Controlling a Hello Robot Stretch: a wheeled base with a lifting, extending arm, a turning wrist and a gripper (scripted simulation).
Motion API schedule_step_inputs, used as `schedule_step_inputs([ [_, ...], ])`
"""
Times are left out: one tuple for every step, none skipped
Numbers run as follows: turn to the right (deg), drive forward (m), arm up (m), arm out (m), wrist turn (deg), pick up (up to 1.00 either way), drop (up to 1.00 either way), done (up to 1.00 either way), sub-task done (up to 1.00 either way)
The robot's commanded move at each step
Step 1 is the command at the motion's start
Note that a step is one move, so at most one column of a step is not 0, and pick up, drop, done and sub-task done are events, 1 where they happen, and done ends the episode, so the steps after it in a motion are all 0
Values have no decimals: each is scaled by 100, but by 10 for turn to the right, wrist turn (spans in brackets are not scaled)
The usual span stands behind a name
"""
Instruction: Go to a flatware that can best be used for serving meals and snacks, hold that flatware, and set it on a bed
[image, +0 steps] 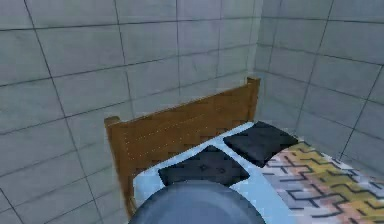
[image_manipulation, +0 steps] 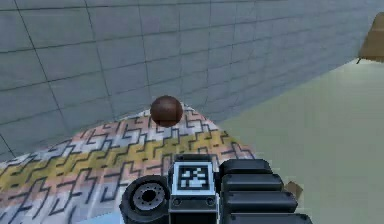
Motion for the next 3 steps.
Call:
schedule_step_inputs([
  [-270,0,0,0,0,0,0,0,0],
  [0,0,0,48,0,0,0,0,0],
  [0,0,0,0,450,0,0,0,0],
])
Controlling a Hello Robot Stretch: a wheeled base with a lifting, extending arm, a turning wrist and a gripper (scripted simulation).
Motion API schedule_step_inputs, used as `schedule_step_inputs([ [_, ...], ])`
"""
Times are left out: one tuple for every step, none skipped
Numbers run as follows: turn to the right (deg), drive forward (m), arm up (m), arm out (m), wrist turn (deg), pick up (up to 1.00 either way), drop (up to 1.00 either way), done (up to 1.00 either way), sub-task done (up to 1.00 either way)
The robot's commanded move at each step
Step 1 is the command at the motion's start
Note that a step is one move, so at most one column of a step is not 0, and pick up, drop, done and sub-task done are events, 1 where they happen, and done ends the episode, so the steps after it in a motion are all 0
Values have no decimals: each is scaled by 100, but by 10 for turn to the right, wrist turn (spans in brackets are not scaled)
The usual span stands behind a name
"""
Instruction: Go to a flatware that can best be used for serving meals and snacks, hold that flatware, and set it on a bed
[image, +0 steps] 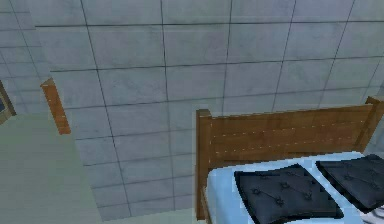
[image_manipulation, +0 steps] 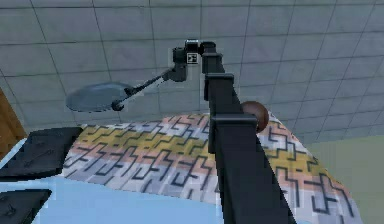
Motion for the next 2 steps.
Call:
schedule_step_inputs([
  [0,0,0,0,450,0,0,0,0],
  [0,0,0,0,300,0,0,0,0],
])
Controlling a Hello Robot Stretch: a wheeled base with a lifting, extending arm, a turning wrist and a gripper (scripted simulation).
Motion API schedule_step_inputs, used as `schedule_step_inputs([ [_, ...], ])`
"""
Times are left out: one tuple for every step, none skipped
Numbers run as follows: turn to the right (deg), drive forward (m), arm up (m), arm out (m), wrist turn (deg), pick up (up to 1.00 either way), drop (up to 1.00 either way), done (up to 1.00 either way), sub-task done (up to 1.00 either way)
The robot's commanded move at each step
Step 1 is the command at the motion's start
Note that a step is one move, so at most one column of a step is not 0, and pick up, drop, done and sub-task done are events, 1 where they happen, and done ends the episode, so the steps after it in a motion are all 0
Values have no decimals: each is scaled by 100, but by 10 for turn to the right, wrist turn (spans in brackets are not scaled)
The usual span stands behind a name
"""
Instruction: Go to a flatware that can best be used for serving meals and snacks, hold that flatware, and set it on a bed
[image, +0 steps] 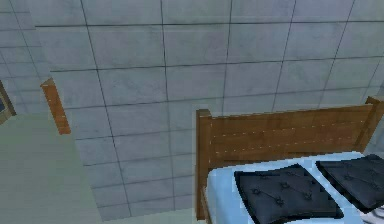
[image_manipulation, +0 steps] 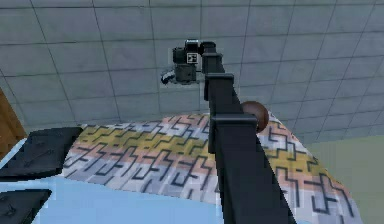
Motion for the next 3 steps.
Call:
schedule_step_inputs([
  [0,0,-24,0,0,0,0,0,0],
  [0,0,-32,0,0,0,0,0,0],
  [0,0,0,0,0,0,100,0,0],
])
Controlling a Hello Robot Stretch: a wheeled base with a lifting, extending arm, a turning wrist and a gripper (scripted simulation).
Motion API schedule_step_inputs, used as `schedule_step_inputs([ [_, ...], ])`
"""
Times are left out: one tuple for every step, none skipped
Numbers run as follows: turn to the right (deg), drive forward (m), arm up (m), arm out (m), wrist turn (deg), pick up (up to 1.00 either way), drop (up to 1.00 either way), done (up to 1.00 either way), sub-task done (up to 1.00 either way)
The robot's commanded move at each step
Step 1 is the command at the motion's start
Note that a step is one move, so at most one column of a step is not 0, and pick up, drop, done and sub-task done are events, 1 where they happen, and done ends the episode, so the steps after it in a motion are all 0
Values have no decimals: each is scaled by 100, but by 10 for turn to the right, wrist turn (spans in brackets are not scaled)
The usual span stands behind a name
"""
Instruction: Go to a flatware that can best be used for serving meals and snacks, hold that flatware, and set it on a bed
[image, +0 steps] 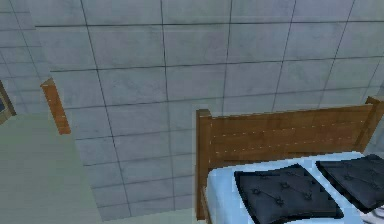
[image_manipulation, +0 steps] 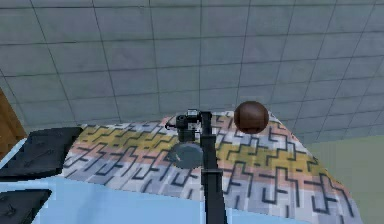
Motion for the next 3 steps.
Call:
schedule_step_inputs([
  [0,0,10,0,0,0,0,0,0],
  [0,0,0,-8,0,0,0,0,0],
  [0,0,0,0,0,0,0,100,0],
])
